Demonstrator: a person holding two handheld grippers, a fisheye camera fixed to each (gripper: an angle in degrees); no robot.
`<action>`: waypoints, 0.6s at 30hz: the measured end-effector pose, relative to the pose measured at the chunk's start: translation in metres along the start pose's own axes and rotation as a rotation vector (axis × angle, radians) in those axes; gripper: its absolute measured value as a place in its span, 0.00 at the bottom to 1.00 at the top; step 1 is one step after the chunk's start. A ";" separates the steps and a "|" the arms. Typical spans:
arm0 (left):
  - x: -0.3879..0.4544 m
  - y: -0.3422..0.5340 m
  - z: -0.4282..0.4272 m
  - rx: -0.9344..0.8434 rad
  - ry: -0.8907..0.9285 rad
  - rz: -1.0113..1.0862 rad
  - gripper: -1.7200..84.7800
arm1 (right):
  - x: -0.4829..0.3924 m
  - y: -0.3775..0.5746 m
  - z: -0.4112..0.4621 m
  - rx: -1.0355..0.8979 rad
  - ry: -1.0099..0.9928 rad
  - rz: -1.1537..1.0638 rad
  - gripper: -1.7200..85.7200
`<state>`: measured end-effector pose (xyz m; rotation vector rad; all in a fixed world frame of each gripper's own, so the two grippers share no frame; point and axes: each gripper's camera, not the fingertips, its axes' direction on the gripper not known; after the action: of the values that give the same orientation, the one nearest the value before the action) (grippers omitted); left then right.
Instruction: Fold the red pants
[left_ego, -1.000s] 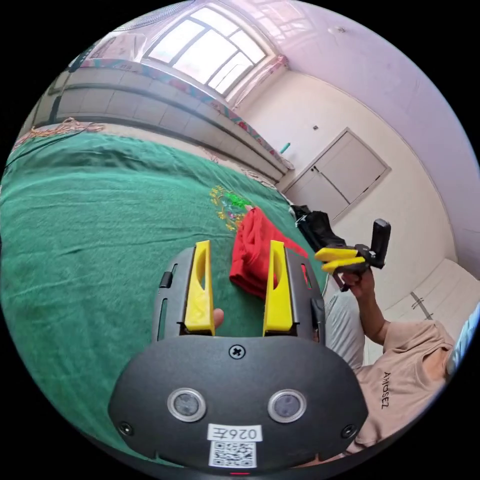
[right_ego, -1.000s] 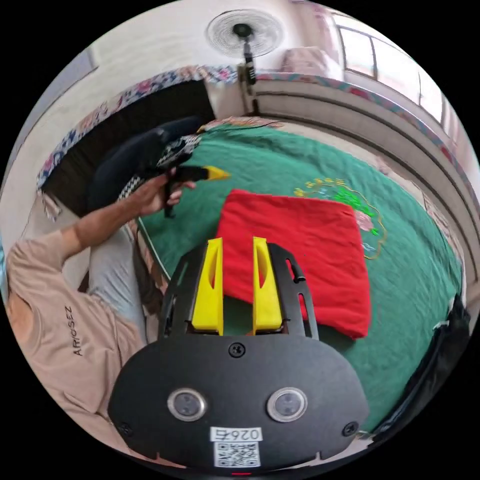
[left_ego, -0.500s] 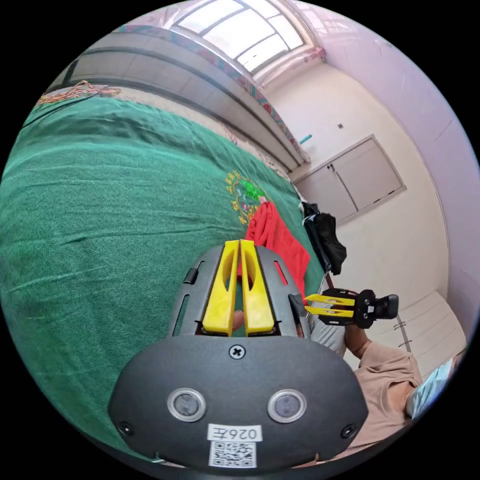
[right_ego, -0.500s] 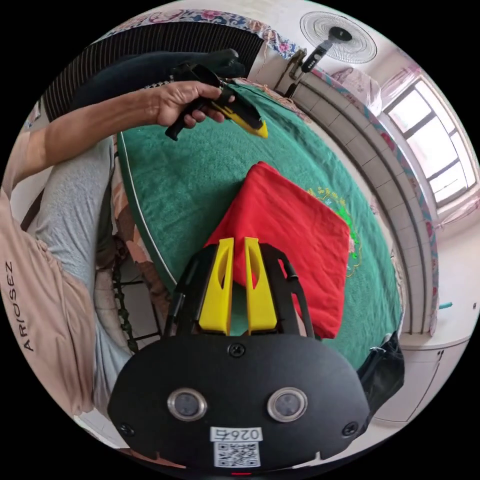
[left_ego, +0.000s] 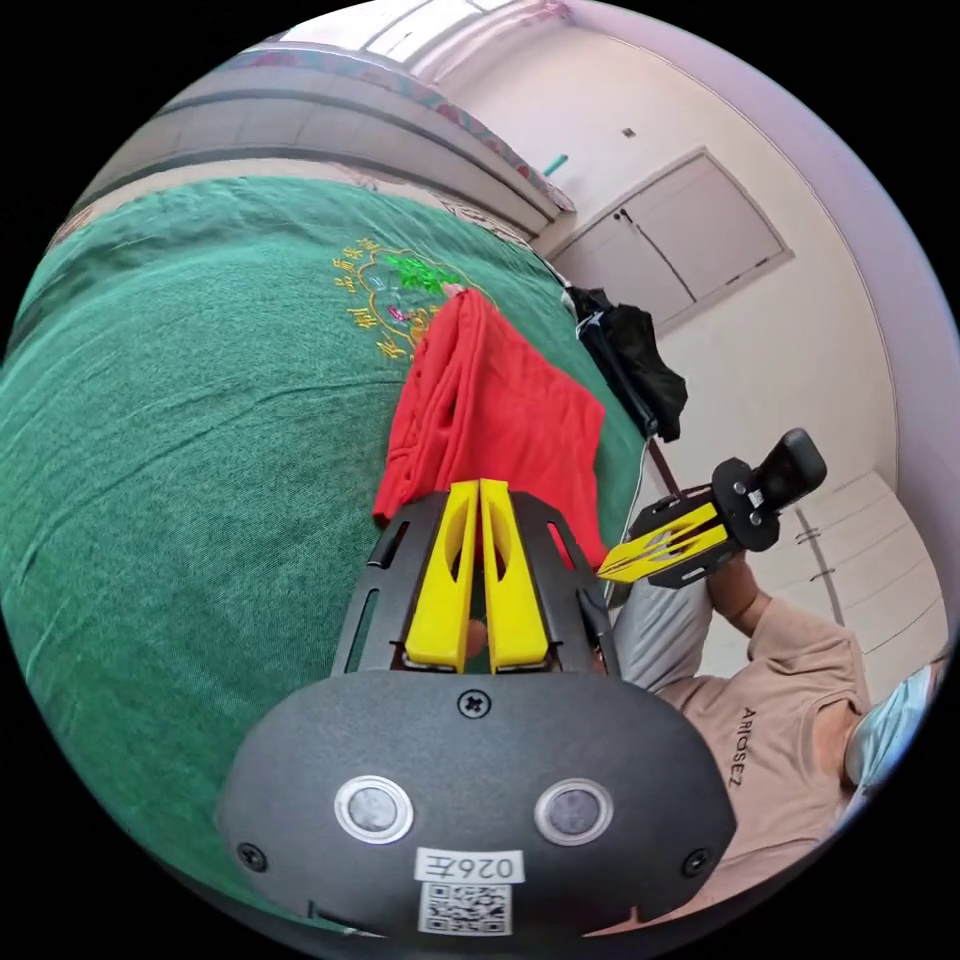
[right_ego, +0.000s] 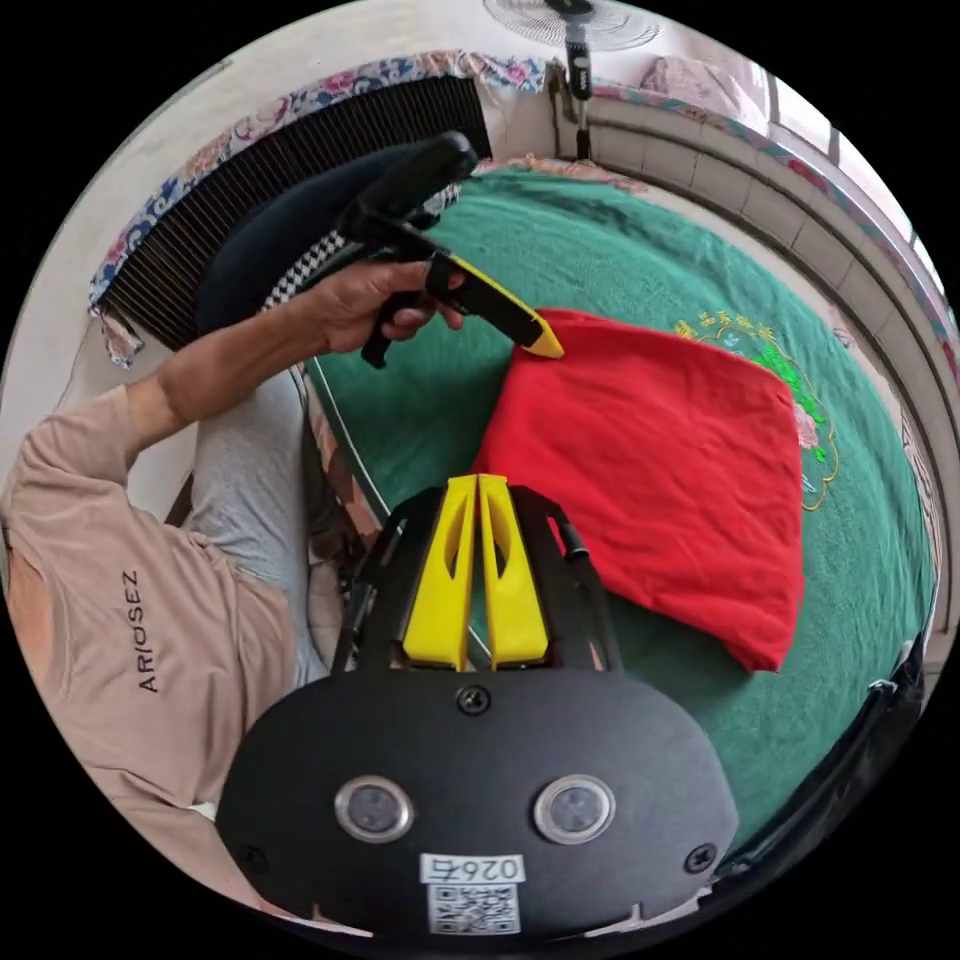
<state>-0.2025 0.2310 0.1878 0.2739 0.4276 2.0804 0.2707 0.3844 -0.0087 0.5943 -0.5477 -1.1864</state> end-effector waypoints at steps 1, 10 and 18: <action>0.007 0.005 -0.015 0.053 -0.045 0.010 0.01 | 0.009 0.003 -0.028 0.070 0.004 0.015 0.01; -0.018 0.027 -0.024 0.070 -0.043 -0.153 0.12 | 0.173 0.051 -0.184 0.346 0.106 0.355 0.03; -0.023 0.058 0.031 0.043 0.100 -0.311 0.17 | 0.341 0.084 -0.228 0.401 -0.109 0.643 0.09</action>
<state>-0.2251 0.1897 0.2389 0.1196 0.5399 1.7867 0.5781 0.1122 -0.0883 0.6260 -0.9957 -0.5003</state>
